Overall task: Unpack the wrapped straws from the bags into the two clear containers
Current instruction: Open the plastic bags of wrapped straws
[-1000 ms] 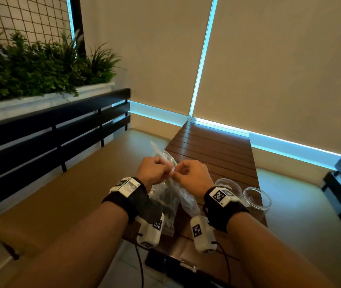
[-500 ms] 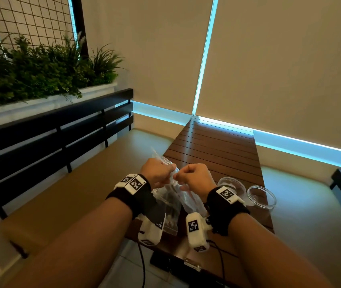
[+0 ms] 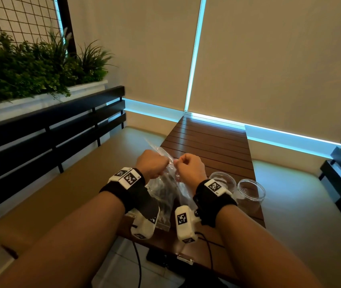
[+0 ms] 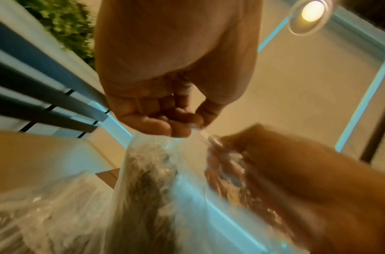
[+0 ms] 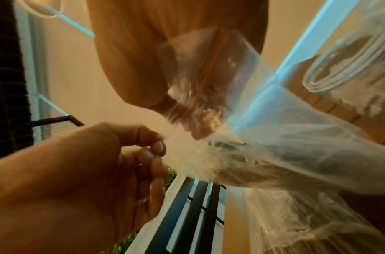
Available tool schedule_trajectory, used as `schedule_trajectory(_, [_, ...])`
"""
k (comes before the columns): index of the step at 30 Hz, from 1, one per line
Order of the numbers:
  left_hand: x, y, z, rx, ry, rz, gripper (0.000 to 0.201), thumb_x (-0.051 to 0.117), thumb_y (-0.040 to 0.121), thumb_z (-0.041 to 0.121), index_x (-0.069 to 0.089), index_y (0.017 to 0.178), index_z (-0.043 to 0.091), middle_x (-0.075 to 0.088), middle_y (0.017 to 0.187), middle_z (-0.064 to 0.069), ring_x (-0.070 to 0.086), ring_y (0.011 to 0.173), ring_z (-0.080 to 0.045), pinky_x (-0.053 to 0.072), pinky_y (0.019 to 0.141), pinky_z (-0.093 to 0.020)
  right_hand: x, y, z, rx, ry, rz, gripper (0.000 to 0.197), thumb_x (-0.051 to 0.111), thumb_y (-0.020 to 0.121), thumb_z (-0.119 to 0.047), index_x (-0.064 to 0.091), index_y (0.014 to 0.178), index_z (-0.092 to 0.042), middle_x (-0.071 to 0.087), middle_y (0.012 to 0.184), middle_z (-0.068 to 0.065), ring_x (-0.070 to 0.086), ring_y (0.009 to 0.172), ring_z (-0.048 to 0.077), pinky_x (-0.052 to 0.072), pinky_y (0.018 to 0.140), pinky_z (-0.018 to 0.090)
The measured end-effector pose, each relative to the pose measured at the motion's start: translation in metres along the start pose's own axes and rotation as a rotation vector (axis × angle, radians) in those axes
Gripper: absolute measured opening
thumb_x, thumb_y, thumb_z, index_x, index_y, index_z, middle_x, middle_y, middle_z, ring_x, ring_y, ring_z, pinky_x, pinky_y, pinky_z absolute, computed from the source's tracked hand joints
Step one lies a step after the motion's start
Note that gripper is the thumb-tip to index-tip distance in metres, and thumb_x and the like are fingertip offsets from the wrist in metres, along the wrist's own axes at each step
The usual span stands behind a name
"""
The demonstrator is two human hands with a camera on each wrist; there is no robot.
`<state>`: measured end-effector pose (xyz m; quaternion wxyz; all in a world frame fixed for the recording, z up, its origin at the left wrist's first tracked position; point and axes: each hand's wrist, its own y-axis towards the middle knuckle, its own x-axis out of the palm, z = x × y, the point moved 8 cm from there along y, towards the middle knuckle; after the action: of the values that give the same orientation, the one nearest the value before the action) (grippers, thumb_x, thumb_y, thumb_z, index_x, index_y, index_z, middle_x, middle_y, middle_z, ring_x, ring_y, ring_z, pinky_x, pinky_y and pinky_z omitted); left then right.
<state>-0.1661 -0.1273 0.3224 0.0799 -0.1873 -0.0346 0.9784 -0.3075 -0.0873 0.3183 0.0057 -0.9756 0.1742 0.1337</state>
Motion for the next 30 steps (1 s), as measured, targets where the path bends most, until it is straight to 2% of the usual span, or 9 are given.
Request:
schedule_trajectory(4, [-0.01, 0.003, -0.009, 0.024, 0.265, 0.052, 0.039, 0.062, 0.088, 0.039, 0.062, 0.065, 0.008, 0.058, 0.053, -0.002, 0.065, 0.06, -0.023, 0.043, 0.058, -0.028, -0.053, 0.01, -0.009, -0.019, -0.177, 0.335, 0.011, 0.054, 0.092, -0.012, 0.062, 0.085, -0.01, 0.066, 0.096, 0.004, 0.058, 0.08, 0.02, 0.042, 0.056, 0.022])
schedule_trajectory(7, [-0.032, 0.006, -0.014, 0.061, 0.277, 0.215, 0.03, 0.057, 0.091, 0.024, 0.053, 0.063, 0.013, 0.046, 0.054, -0.004, 0.044, 0.053, -0.02, 0.034, 0.053, -0.026, -0.085, 0.016, -0.01, -0.072, -0.337, 0.449, 0.011, 0.058, 0.093, -0.015, 0.056, 0.082, -0.013, 0.061, 0.09, 0.004, 0.056, 0.078, 0.02, 0.035, 0.057, 0.024])
schedule_trajectory(11, [-0.012, 0.004, -0.006, 0.05, 0.012, 0.166, 0.02, 0.05, 0.092, 0.017, 0.05, 0.073, 0.015, 0.046, 0.074, -0.01, 0.048, 0.068, -0.023, 0.061, 0.068, -0.044, -0.057, 0.012, -0.026, -0.401, -0.617, 0.248, 0.019, 0.055, 0.086, 0.005, 0.05, 0.086, -0.014, 0.049, 0.094, 0.0, 0.044, 0.073, 0.011, 0.033, 0.058, 0.016])
schedule_trajectory(13, [0.008, -0.001, 0.002, 0.001, -0.152, 0.059, 0.017, 0.048, 0.097, 0.015, 0.051, 0.082, 0.01, 0.055, 0.09, -0.016, 0.061, 0.08, -0.024, 0.062, 0.064, -0.039, -0.04, 0.006, -0.029, -0.526, -0.816, 0.069, 0.02, 0.057, 0.084, 0.006, 0.055, 0.092, -0.012, 0.043, 0.1, 0.001, 0.046, 0.081, 0.015, 0.041, 0.066, 0.018])
schedule_trajectory(17, [0.005, 0.003, 0.035, 0.111, -0.299, 0.065, 0.011, 0.051, 0.1, 0.008, 0.053, 0.096, -0.002, 0.06, 0.115, -0.027, 0.067, 0.101, -0.037, 0.062, 0.067, -0.037, -0.076, 0.015, -0.018, -0.355, -0.957, 0.109, 0.018, 0.066, 0.088, -0.011, 0.066, 0.105, -0.015, 0.044, 0.114, 0.005, 0.048, 0.101, 0.023, 0.051, 0.087, 0.033])
schedule_trajectory(19, [-0.012, 0.004, 0.057, 0.187, -0.291, 0.147, 0.01, 0.053, 0.099, 0.009, 0.054, 0.095, 0.0, 0.059, 0.111, -0.023, 0.064, 0.103, -0.033, 0.062, 0.074, -0.044, -0.107, 0.016, -0.026, -0.305, -1.019, 0.252, 0.016, 0.065, 0.088, -0.019, 0.068, 0.104, -0.018, 0.046, 0.113, 0.005, 0.046, 0.104, 0.025, 0.048, 0.086, 0.036])
schedule_trajectory(22, [-0.027, -0.004, 0.091, 0.266, -0.305, 0.215, 0.019, 0.049, 0.099, 0.013, 0.051, 0.08, 0.011, 0.056, 0.094, -0.015, 0.06, 0.092, -0.025, 0.062, 0.072, -0.042, -0.106, 0.005, -0.057, -0.597, -1.112, 0.339, 0.02, 0.076, 0.077, -0.021, 0.072, 0.096, -0.018, 0.054, 0.101, 0.006, 0.048, 0.093, 0.026, 0.044, 0.074, 0.035])
schedule_trajectory(25, [-0.03, -0.009, 0.12, 0.346, -0.243, 0.241, 0.019, 0.05, 0.096, 0.016, 0.052, 0.077, 0.015, 0.063, 0.101, -0.022, 0.065, 0.096, -0.032, 0.063, 0.068, -0.04, -0.061, -0.015, -0.083, -0.947, -1.01, 0.092, 0.018, 0.077, 0.077, -0.01, 0.075, 0.095, -0.012, 0.06, 0.095, 0.006, 0.053, 0.085, 0.023, 0.048, 0.071, 0.031])
schedule_trajectory(30, [-0.043, -0.019, 0.154, 0.523, -0.075, 0.289, 0.017, 0.052, 0.092, 0.02, 0.054, 0.076, 0.014, 0.065, 0.096, -0.017, 0.063, 0.083, -0.022, 0.062, 0.074, -0.049, -0.019, 0.002, -0.084, -0.721, -0.705, -0.143, 0.032, 0.05, 0.092, -0.003, 0.066, 0.12, -0.008, 0.062, 0.119, 0.011, 0.059, 0.106, 0.028, 0.045, 0.091, 0.032])
